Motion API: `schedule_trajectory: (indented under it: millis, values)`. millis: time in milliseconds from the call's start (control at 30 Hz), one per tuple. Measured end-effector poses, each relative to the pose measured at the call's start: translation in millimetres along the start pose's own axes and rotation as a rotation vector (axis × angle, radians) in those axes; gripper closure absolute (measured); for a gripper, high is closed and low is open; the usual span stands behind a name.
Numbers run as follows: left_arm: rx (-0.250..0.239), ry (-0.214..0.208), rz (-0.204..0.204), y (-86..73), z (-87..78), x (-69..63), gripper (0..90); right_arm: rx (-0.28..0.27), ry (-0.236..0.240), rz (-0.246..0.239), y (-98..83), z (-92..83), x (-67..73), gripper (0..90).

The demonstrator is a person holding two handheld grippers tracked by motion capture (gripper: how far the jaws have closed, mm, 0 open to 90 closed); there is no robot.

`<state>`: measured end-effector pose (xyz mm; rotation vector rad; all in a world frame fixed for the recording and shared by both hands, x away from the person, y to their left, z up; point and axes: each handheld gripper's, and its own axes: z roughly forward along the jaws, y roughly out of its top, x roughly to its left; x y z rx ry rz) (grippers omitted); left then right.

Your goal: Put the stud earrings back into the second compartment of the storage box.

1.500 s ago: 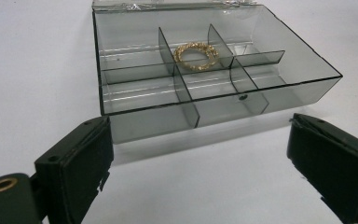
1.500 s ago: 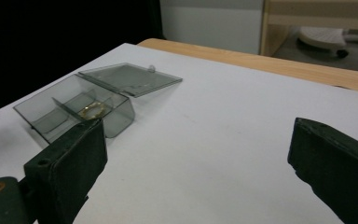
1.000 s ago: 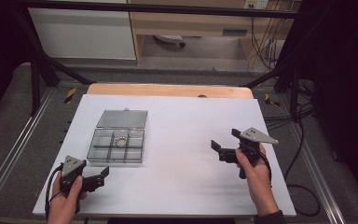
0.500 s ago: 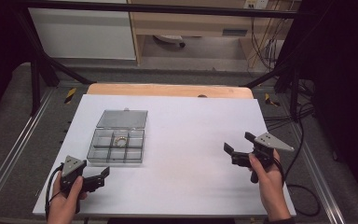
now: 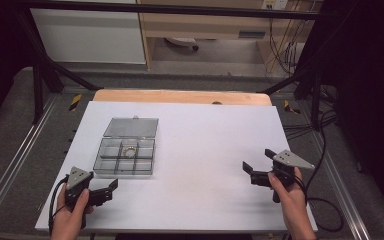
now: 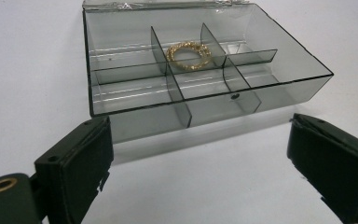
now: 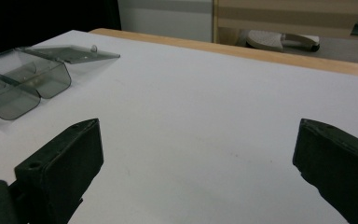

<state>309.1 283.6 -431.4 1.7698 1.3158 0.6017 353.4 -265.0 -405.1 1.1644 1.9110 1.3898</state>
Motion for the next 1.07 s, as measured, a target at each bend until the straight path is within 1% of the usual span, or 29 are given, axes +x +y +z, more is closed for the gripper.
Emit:
schedule_trajectory:
  millis: [167,267,400,600,700,867,933,967,1033,1067]
  values:
    - [-0.002,0.000,0.003,0.0,0.2,-0.2,7.4,0.022,0.018,0.026,-8.3,5.4,-2.3,2.5]
    - [-0.001,0.000,0.004,0.0,0.2,-0.6,7.4,0.033,0.029,0.023,-12.0,8.4,-1.9,2.5]
    - [0.001,-0.002,0.011,0.0,0.6,-1.5,7.4,0.048,0.041,0.037,-17.2,13.2,0.2,2.5]
    - [0.001,-0.004,0.012,0.2,0.5,-1.7,7.4,0.080,0.049,0.019,-24.5,22.5,6.7,2.8]
    - [0.004,-0.006,0.014,0.2,1.0,-2.1,7.4,0.089,0.055,0.005,-26.4,27.5,13.0,2.9]
    - [0.004,-0.007,0.015,0.3,1.1,-2.9,7.4,0.119,0.081,-0.024,-29.3,38.5,25.6,3.2]
    - [0.005,-0.007,0.016,0.3,1.3,-2.7,7.4,0.117,0.088,-0.020,-30.2,41.0,28.6,3.8]
    - [0.005,-0.007,0.018,0.4,1.4,-2.7,7.4,0.124,0.080,-0.023,-30.4,41.6,29.0,3.7]
    - [0.004,-0.009,0.018,0.4,1.8,-2.9,7.5,0.144,0.049,-0.034,-31.7,42.1,27.4,3.8]
    - [0.004,-0.008,0.017,0.5,2.0,-3.2,7.5,0.160,0.025,-0.039,-32.8,42.4,25.9,3.8]
